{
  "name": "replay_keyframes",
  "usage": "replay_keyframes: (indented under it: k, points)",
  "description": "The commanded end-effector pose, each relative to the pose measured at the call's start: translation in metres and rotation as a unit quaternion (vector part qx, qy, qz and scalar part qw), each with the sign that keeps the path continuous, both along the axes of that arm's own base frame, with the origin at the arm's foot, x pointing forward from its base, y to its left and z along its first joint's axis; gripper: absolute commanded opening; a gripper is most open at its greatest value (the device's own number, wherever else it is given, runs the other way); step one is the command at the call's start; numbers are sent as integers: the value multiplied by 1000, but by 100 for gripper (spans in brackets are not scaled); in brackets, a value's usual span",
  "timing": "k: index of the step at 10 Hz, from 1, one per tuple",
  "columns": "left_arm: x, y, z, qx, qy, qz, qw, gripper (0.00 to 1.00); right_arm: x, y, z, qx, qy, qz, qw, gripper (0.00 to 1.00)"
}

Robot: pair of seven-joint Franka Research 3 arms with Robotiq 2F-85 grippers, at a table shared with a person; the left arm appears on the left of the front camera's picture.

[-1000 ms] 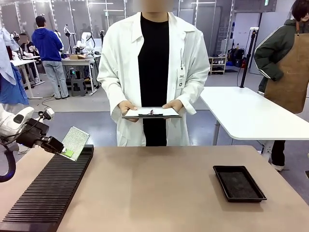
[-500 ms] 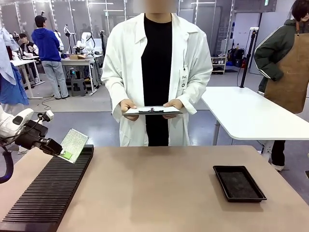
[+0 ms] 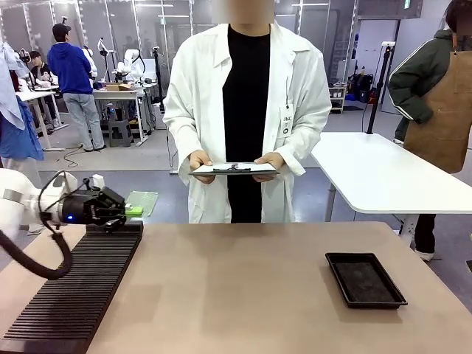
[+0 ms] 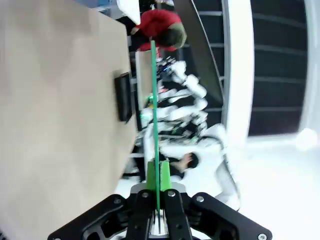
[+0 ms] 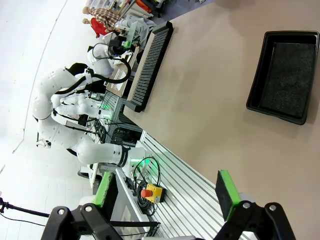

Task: Inspect the PCB.
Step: Pick up the Blank PCB and present it to the human.

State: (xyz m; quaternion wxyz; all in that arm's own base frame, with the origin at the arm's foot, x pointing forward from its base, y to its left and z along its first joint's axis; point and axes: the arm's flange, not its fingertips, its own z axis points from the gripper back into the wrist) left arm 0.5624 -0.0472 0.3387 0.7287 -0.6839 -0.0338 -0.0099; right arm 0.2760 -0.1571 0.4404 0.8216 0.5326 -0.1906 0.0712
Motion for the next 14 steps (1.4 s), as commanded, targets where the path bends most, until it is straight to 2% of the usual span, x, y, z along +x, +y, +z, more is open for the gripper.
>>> replay_keyframes:
  k: [1,4,6,7,8,14]
  points:
    - [31,-10,-2,-56,77,51,994,3,0,-1,1,4,-6,2,1000,100]
    - [38,-21,-2,-58,57,18,997,3,0,-1,1,4,-6,2,1000,100]
    - [38,-23,-3,-55,59,12,997,3,0,-1,1,4,-6,2,1000,100]
    - [38,-22,-1,-60,47,21,997,3,0,-1,1,4,-6,2,1000,100]
    - [37,-22,-4,-55,62,26,996,3,0,-1,1,4,-6,2,1000,100]
    - [37,-22,-4,-55,62,26,996,3,0,-1,1,4,-6,2,1000,100]
